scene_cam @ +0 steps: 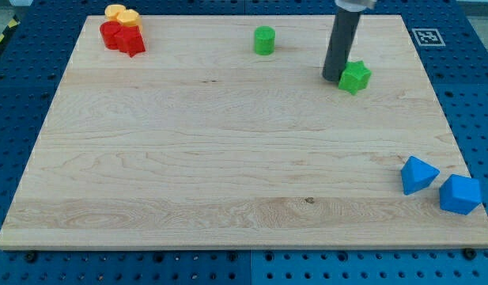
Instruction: Slide the green circle slightly right
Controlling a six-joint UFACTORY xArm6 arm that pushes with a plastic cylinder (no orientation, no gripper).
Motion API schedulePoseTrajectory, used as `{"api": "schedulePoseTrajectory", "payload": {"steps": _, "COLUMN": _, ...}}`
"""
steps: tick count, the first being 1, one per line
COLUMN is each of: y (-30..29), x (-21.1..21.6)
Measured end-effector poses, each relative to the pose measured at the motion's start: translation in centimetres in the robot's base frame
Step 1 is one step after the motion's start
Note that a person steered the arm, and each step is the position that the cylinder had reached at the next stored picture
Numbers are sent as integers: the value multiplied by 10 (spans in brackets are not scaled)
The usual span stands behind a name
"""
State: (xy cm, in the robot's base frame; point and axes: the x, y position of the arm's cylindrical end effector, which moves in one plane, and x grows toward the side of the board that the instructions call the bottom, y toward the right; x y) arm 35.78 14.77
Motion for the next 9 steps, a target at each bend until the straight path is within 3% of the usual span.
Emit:
{"api": "schedulePoseTrajectory", "payload": {"steps": 3, "y": 84, "x": 28}}
{"api": "schedulePoseTrajectory", "payload": {"steps": 4, "y": 68, "x": 36}}
{"api": "schedulePoseTrajectory", "payload": {"steps": 6, "y": -89, "x": 35}}
{"api": "schedulePoseTrajectory", "payload": {"steps": 7, "y": -138, "x": 18}}
{"api": "schedulePoseTrajectory", "payload": {"steps": 9, "y": -140, "x": -79}}
